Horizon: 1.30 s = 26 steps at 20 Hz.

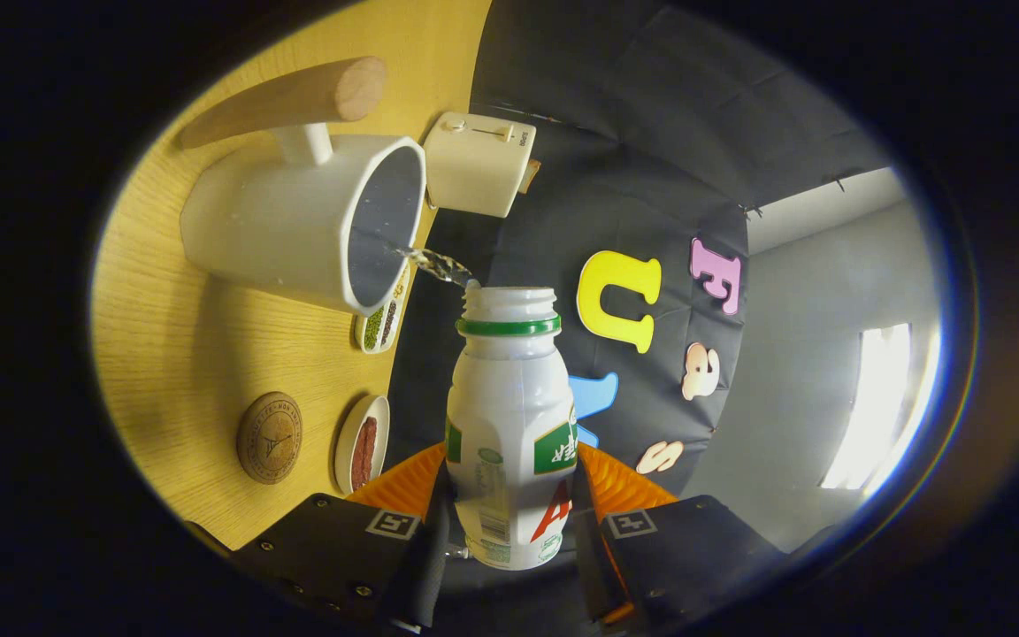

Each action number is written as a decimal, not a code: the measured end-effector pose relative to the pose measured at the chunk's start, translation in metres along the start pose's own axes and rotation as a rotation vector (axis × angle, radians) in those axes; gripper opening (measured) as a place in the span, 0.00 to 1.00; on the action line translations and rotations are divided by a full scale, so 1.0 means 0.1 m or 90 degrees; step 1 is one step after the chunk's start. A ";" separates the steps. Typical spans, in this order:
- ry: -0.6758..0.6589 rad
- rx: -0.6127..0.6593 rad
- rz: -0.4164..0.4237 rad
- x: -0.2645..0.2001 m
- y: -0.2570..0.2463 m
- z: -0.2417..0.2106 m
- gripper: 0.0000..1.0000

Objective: Take the bottle from table, then pour the juice into the cup, finally place the bottle on the coaster

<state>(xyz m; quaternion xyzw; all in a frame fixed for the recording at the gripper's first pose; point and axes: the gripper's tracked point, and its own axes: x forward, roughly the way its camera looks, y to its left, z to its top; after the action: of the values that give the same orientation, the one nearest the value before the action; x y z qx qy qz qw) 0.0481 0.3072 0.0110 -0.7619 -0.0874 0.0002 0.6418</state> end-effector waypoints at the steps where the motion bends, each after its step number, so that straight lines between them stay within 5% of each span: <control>1: -0.001 -0.003 -0.002 0.01 0.00 0.01 0.62; 26: -0.009 -0.041 -0.017 0.01 -0.05 0.04 0.61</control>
<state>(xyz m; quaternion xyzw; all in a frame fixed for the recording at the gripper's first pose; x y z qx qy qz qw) 0.0477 0.3116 0.0149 -0.7808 -0.1022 -0.0054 0.6164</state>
